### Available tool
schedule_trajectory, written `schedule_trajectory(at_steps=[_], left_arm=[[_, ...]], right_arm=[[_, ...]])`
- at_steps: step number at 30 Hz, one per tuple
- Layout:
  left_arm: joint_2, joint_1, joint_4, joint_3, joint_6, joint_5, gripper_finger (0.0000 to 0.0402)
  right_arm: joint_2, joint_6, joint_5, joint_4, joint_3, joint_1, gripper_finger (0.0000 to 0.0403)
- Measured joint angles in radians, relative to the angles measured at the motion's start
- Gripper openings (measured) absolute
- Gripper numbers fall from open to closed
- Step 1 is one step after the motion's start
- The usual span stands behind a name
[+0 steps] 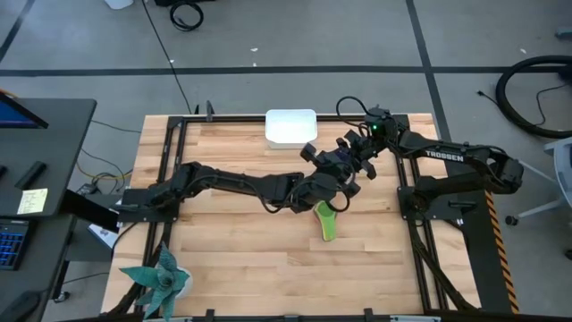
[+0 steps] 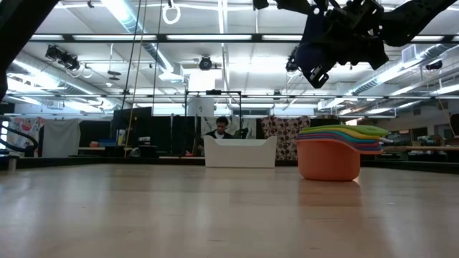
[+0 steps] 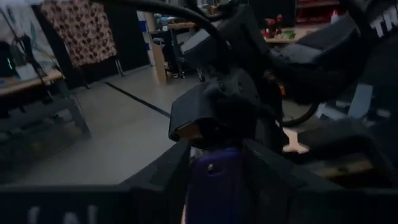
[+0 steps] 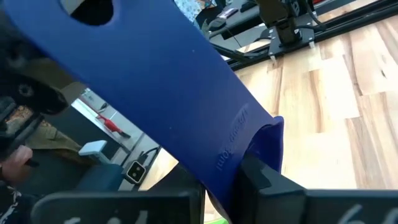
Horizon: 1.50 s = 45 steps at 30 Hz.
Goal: Nest measuring cups in basket
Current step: Stack the dark blue measuring cup on top of the green measuring cup
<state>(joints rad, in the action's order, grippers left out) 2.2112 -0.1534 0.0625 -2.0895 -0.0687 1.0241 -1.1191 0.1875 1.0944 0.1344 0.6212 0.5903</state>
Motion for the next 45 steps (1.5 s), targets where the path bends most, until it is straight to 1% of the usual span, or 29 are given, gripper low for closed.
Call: schedule_trajectory(at_steps=[3,6,9,12,16,18,21,23,24,27,30,37,41,45], left_arm=[[-0.004,-0.011,0.006,0.0,0.091,0.008,0.0183],[-0.021,-0.028,0.003,0.0,0.176,0.018,0.021],[-0.045,-0.044,-0.006,-0.001,0.217,0.033,0.0222],[-0.068,-0.062,-0.004,0.0,0.224,0.09,0.0223],[-0.107,-0.096,0.003,0.0,0.366,0.203,0.0221],[-0.118,-0.115,-0.006,-0.001,0.417,0.283,0.0221],[-0.129,-0.146,0.003,-0.001,0.46,0.436,0.0221],[-0.136,-0.167,0.005,-0.001,0.503,0.53,0.0221],[-0.14,-0.178,0.004,-0.001,0.526,0.544,0.0221],[-0.149,-0.213,0.001,-0.001,0.57,0.541,0.0221],[-0.152,-0.24,0.003,-0.001,0.58,0.547,0.0222],[-0.181,-0.282,0.016,0.0,0.586,0.547,0.0222],[-0.193,-0.296,0.022,0.0,0.589,0.547,0.0222],[-0.197,-0.296,0.024,0.0,0.597,0.547,0.0222]], right_arm=[[0.0,0.002,0.001,0.0,0.0,0.0,0.0045],[0.0,0.0,-0.001,0.001,0.0,0.0,0.0045],[0.0,-0.005,-0.003,0.0,0.0,0.0,0.0045],[0.0,-0.022,-0.014,-0.002,0.0,0.0,0.0045],[0.0,-0.074,-0.052,-0.016,0.0,-0.004,0.0045],[0.0,-0.109,-0.086,-0.032,0.0,-0.014,0.0045],[0.0,-0.174,-0.142,-0.048,0.0,-0.039,0.0045],[0.0,-0.224,-0.196,-0.067,0.001,-0.063,0.0045],[0.0,-0.254,-0.22,-0.082,0.001,-0.079,0.0045],[0.001,-0.348,-0.331,-0.13,0.001,-0.13,0.0045],[0.001,-0.434,-0.446,-0.18,0.001,-0.188,0.0045],[0.003,-0.58,-0.703,-0.26,0.001,-0.343,0.0045],[0.003,-0.682,-0.806,-0.308,0.001,-0.445,0.0045],[0.003,-0.725,-0.912,-0.34,0.001,-0.544,0.0045]])
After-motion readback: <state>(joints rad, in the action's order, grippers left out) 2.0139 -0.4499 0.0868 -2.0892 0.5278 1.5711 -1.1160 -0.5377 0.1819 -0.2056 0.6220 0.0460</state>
